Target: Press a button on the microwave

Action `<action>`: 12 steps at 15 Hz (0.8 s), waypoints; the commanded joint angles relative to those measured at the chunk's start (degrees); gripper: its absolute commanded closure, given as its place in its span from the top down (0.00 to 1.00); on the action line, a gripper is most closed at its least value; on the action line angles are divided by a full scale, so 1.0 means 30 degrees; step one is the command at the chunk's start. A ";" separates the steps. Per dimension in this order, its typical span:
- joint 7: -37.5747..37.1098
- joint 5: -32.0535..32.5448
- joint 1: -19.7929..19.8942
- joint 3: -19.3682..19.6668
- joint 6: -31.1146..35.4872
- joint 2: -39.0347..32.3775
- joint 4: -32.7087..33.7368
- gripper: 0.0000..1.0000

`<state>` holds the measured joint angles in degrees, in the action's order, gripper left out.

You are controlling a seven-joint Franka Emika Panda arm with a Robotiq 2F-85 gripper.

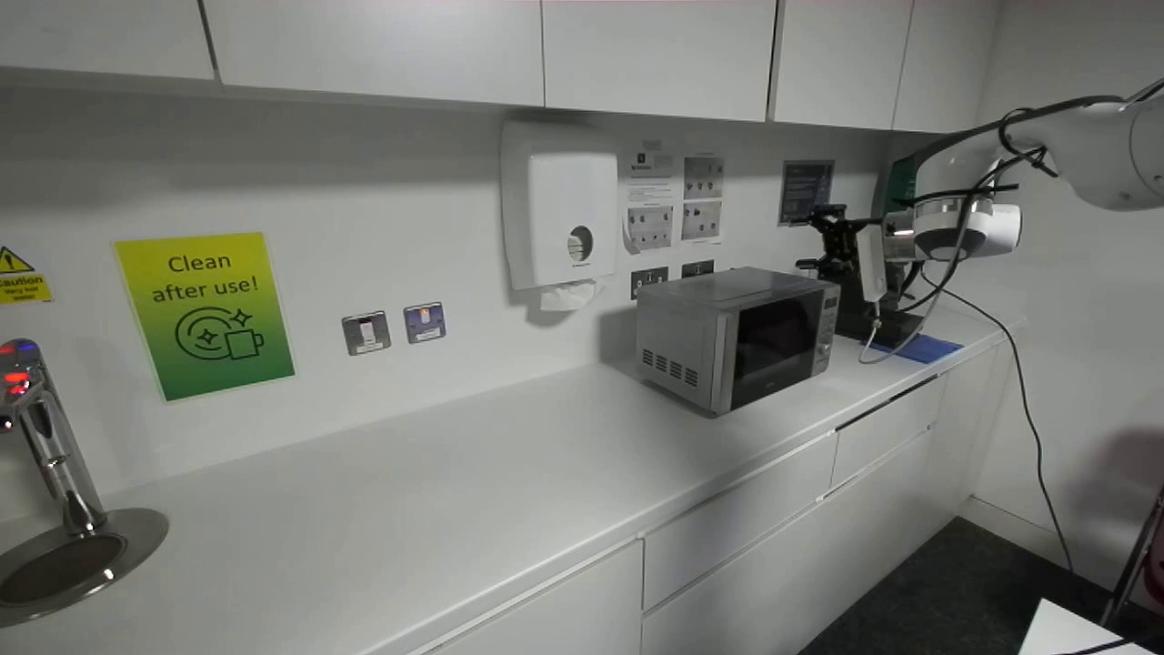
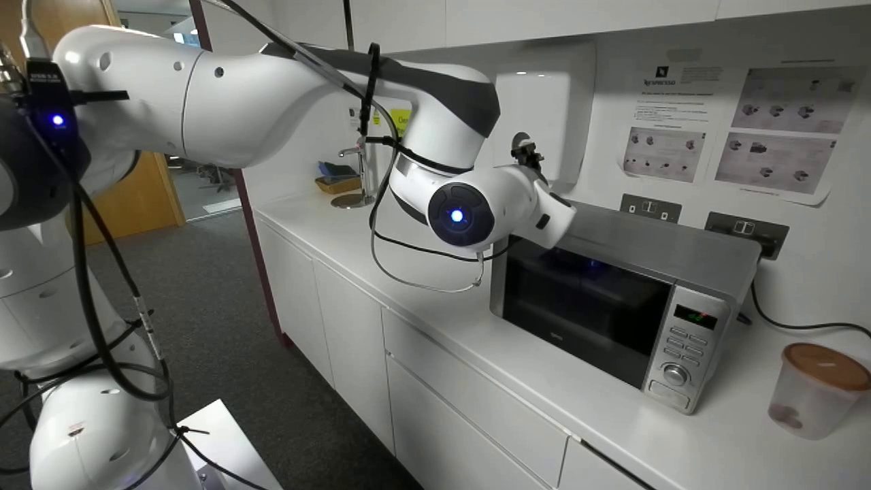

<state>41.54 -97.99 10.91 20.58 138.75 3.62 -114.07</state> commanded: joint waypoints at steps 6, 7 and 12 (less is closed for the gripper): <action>-0.0083 0.0041 0.0635 -0.0602 -0.0047 -0.0024 0.0035 1.00; -0.0083 0.0041 0.0635 -0.0602 -0.0047 -0.0024 0.0035 1.00; 0.1116 -0.2330 0.1028 -0.0252 -0.0691 0.0009 -0.0066 1.00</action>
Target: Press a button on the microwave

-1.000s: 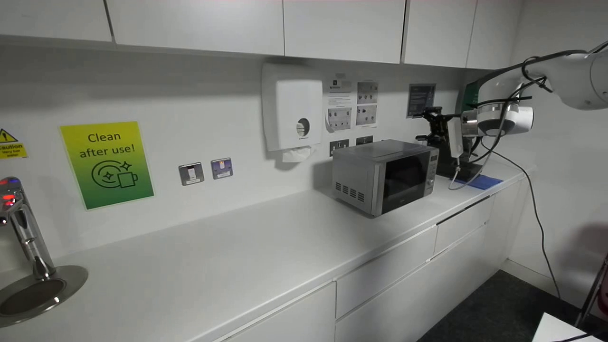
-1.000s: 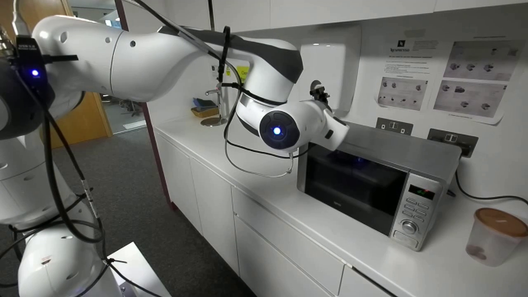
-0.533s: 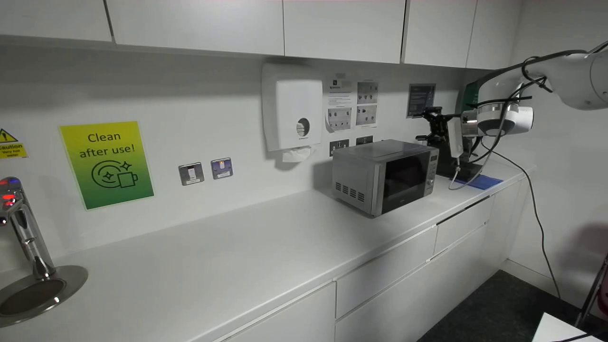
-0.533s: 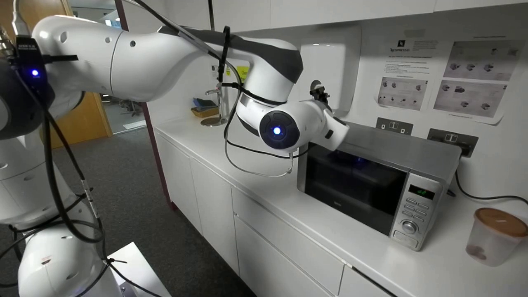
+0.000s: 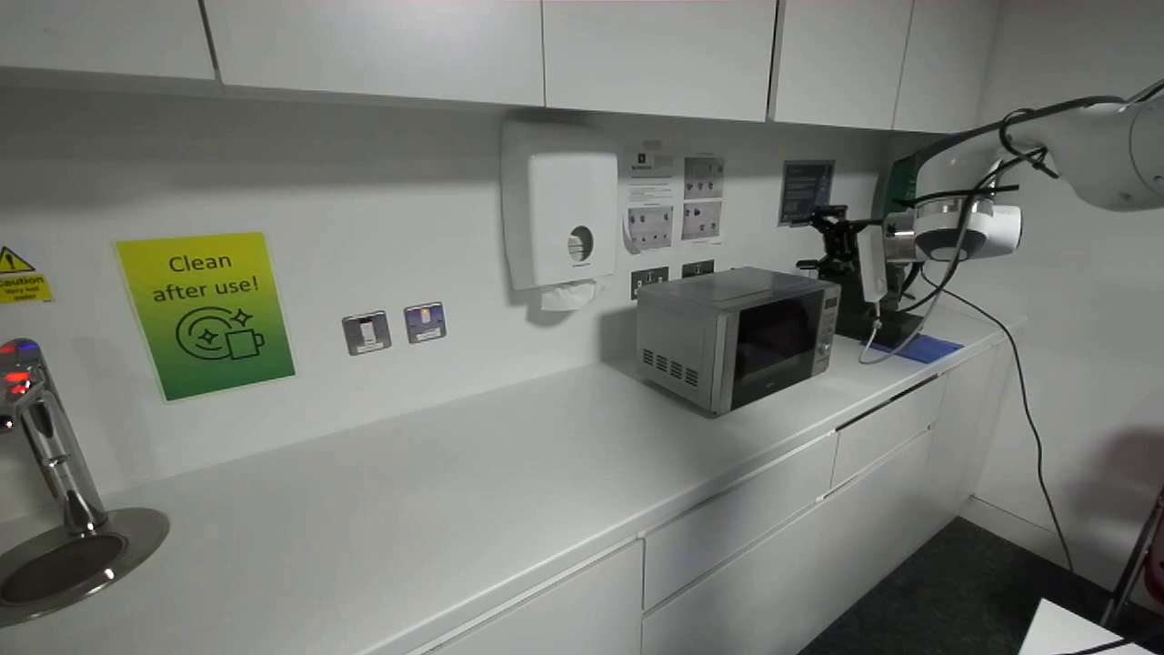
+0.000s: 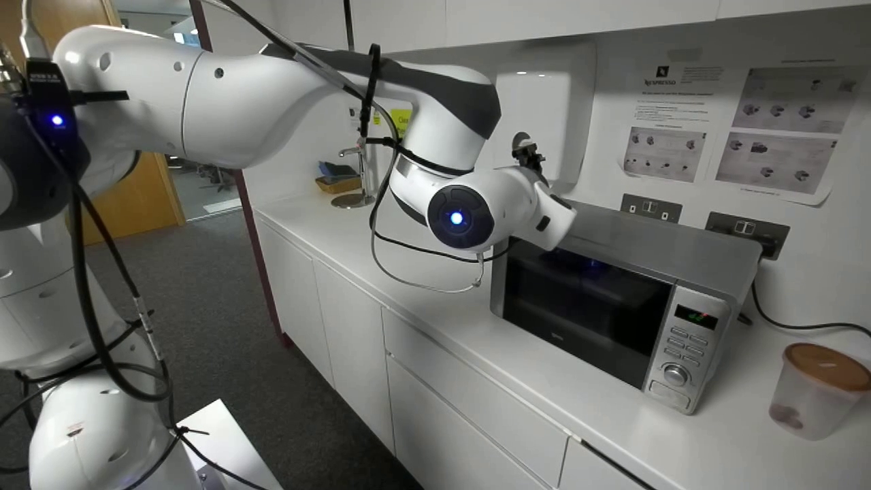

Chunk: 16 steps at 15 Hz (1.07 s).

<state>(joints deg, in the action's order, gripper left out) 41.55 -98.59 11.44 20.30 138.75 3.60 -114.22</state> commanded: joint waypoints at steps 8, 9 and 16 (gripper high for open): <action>0.4612 -1.1801 0.2167 0.0119 -0.1589 0.0058 -0.1535 1.00; 0.5030 -1.2334 0.2309 0.0139 -0.2006 0.0135 -0.2045 1.00; 0.6421 -1.2878 0.3227 0.0486 -0.3851 -0.0557 -0.4028 1.00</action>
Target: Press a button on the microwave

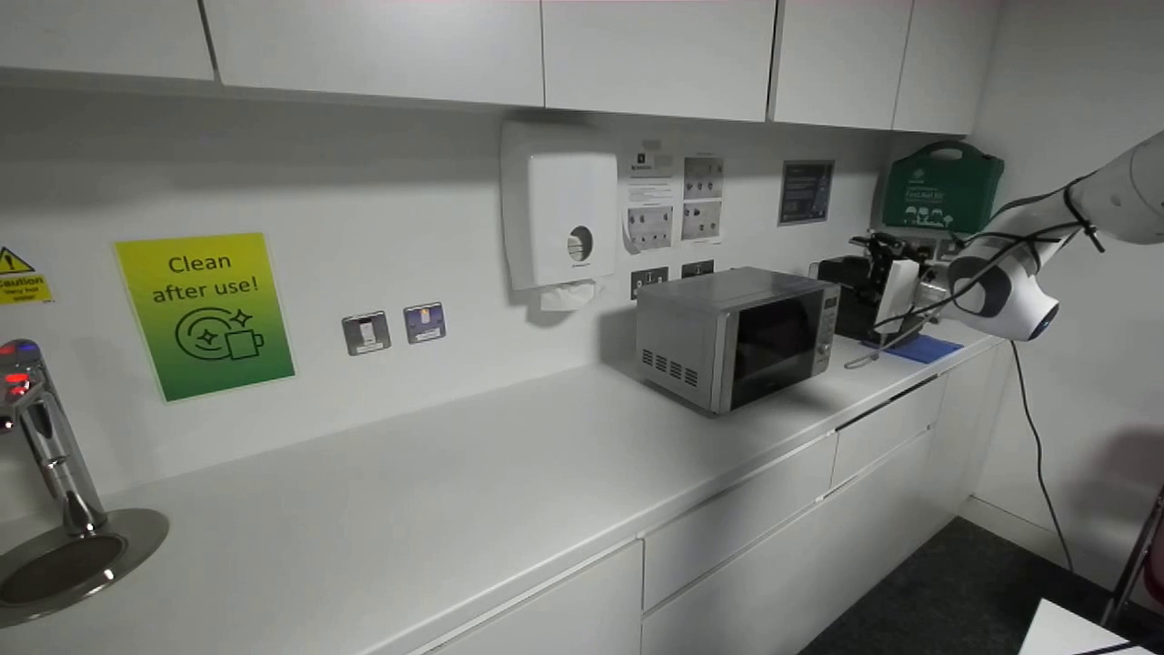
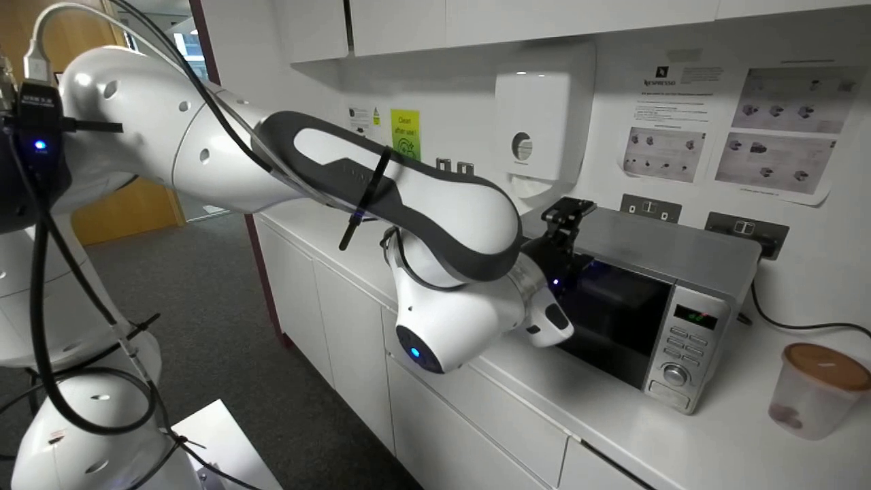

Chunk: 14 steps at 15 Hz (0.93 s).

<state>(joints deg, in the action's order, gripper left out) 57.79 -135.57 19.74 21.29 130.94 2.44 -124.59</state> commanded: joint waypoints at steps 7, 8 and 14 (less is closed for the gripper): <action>0.0976 -0.1455 0.1109 0.0959 -0.1717 -0.3403 0.1947 1.00; 0.0838 -0.1694 0.1162 0.1063 -0.1723 -0.4013 0.2587 1.00; 0.0490 -0.2794 0.1267 0.1383 -0.0852 -0.7116 0.5975 1.00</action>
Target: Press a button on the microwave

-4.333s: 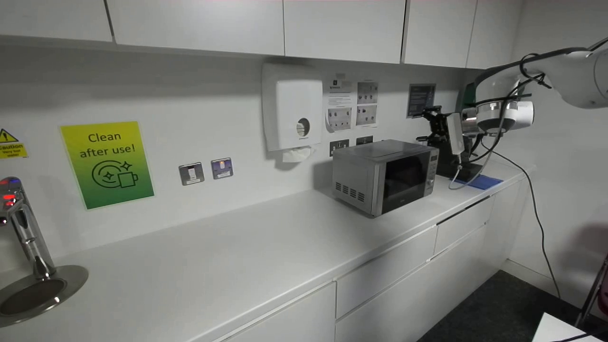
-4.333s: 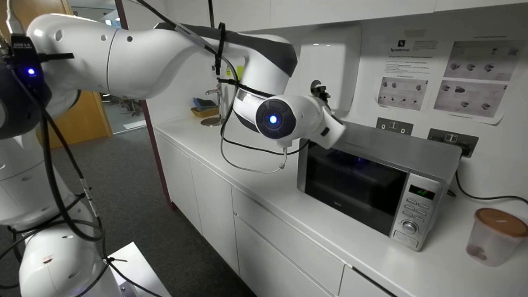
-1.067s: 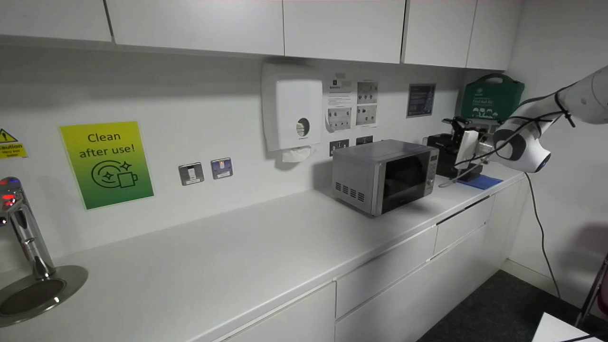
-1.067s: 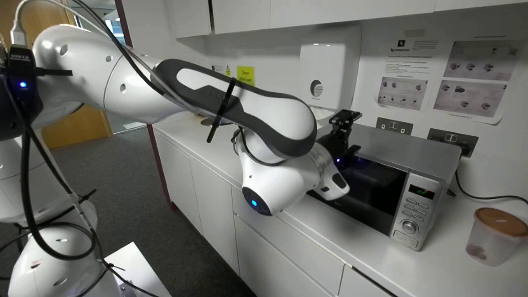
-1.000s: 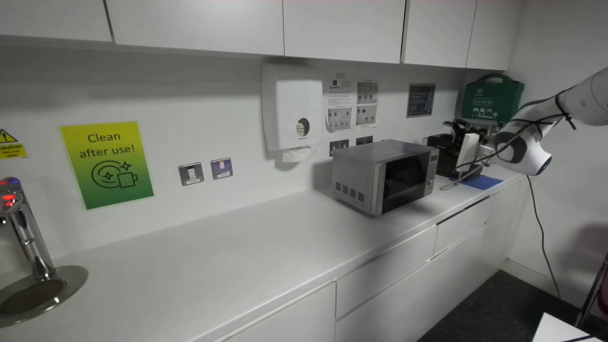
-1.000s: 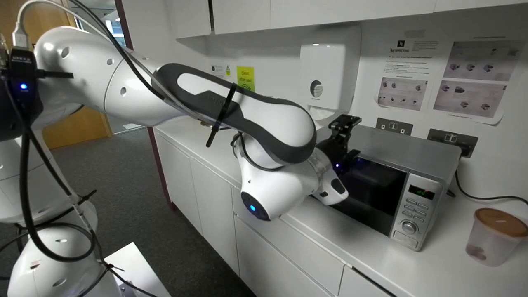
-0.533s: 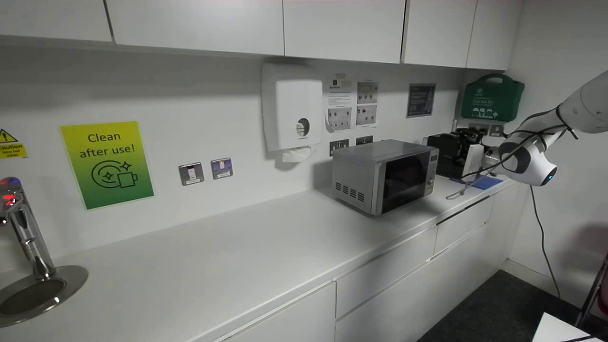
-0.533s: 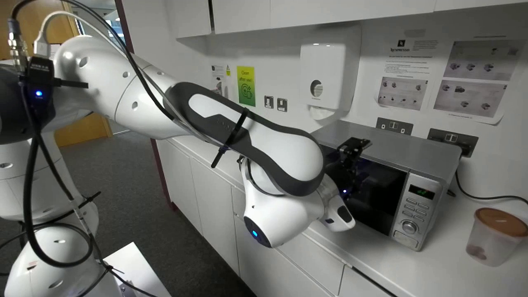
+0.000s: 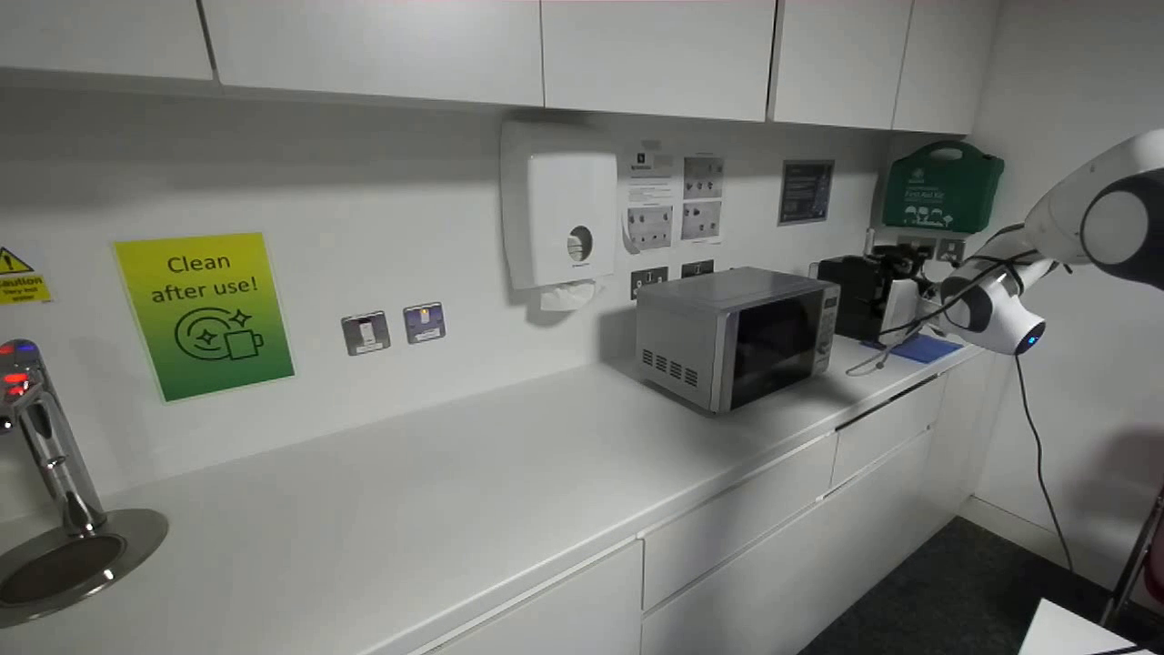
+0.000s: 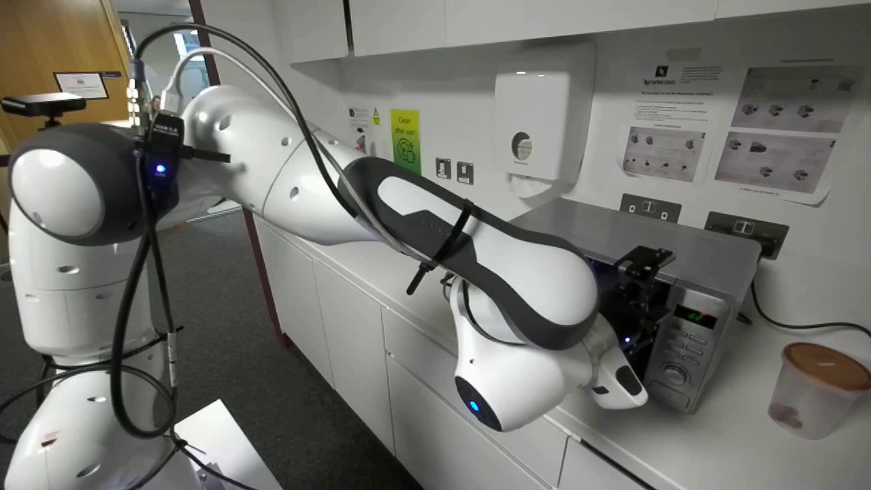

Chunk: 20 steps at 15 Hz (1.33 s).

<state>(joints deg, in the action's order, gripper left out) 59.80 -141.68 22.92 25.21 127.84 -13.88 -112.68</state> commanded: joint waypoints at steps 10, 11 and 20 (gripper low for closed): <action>-0.1225 0.1855 0.0013 0.0137 0.2526 -0.2690 0.2119 1.00; -0.1225 0.1867 0.0013 0.0137 0.2527 -0.2690 0.2121 1.00; -0.0892 0.1409 0.0348 0.0243 0.1959 -0.3612 0.2023 1.00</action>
<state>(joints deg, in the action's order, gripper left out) 56.48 -136.34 23.22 25.46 135.35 -22.84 -106.76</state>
